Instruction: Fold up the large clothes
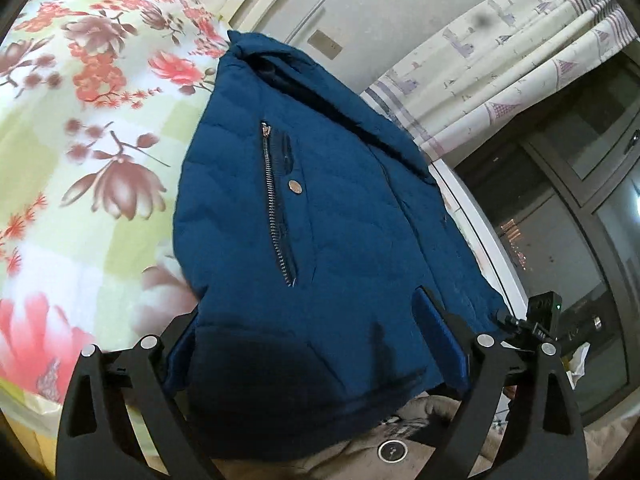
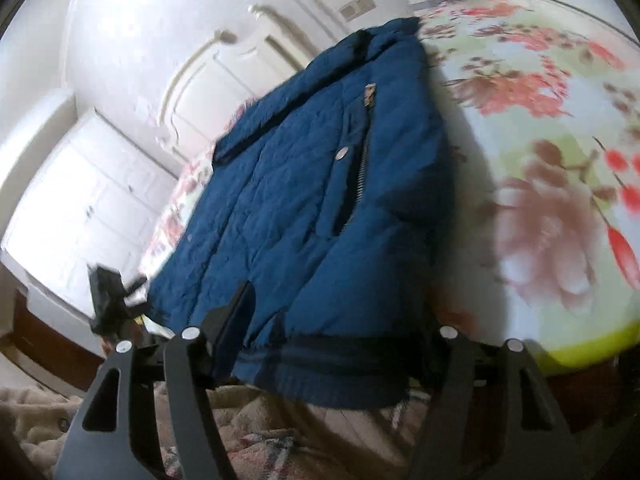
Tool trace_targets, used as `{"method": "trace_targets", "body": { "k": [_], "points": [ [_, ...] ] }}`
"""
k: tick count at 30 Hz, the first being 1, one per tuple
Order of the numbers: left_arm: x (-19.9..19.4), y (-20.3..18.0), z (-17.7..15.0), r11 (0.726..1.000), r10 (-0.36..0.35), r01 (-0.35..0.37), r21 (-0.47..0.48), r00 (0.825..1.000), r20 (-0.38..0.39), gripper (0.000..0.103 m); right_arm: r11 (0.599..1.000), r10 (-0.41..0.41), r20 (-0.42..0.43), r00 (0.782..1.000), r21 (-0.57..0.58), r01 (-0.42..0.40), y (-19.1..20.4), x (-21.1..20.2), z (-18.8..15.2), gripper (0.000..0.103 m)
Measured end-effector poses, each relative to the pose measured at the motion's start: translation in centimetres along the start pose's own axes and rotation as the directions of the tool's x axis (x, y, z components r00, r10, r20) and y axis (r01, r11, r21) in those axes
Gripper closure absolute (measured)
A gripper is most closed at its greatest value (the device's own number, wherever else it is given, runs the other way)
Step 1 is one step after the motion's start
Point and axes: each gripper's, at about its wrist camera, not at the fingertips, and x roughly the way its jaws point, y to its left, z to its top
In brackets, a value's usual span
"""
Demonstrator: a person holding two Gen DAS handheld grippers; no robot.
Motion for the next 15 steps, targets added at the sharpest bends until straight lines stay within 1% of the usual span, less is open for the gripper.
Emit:
{"method": "trace_targets", "body": {
  "k": [2,4,6,7,8,9,10,11,12,13,14,15],
  "points": [
    [-0.4,-0.2,-0.4,1.000,-0.010,0.011,0.019,1.000,-0.028,0.015,1.000,-0.010,-0.006,1.000,-0.003,0.010,-0.2,-0.7,-0.4,0.039],
    [-1.3,-0.1,-1.3,0.999,0.005,-0.004,0.044,0.999,-0.037,0.028,1.000,-0.022,-0.006,1.000,-0.003,0.022,-0.7,-1.1,-0.7,0.050],
    [-1.9,0.2,-1.8,0.999,0.004,-0.002,0.041,0.999,-0.042,0.034,1.000,-0.022,0.000,1.000,0.006,0.022,-1.0,-1.4,-0.9,0.052],
    [-1.8,0.3,-1.7,0.999,0.004,-0.003,0.039,0.999,-0.043,0.035,1.000,-0.029,0.004,1.000,0.002,0.029,-1.0,-1.3,-0.8,0.055],
    [-1.5,0.3,-1.6,0.999,0.011,-0.009,0.041,0.999,-0.048,0.040,0.999,-0.047,0.011,0.999,-0.003,0.047,-0.8,-1.0,-0.7,0.057],
    [-1.2,0.2,-1.4,0.999,0.022,-0.019,0.043,0.998,-0.056,0.057,0.998,-0.060,0.017,0.998,-0.006,0.061,-0.6,-0.7,-0.6,0.062],
    [-0.6,0.1,-1.3,0.998,0.034,-0.031,0.050,0.997,-0.068,0.065,0.997,-0.071,0.025,0.997,-0.009,0.071,-0.3,-0.4,-0.5,0.069],
    [-0.3,0.0,-1.1,0.999,0.018,-0.015,0.048,0.998,-0.061,0.070,0.998,-0.069,0.036,0.997,-0.013,0.069,-0.2,-0.4,-0.5,0.072],
    [-0.4,-0.1,-1.0,0.999,-0.003,0.005,0.049,0.999,-0.039,0.074,0.997,-0.067,0.047,0.997,-0.022,0.068,0.0,-0.5,-0.6,0.078],
    [-0.7,-0.3,-1.0,0.998,-0.020,0.020,0.051,1.000,-0.016,0.078,0.997,-0.068,0.052,0.996,-0.029,0.069,0.2,-0.7,-0.7,0.082],
    [-1.4,-0.7,-1.0,0.997,-0.048,0.047,0.054,0.999,0.020,0.079,0.997,-0.064,0.059,0.996,-0.032,0.066,0.3,-1.2,-0.8,0.084],
    [-2.4,-1.2,-1.0,0.996,-0.077,0.074,0.059,0.996,0.054,0.084,0.998,-0.051,0.071,0.996,-0.034,0.054,0.5,-1.9,-0.9,0.086]
  ]
}}
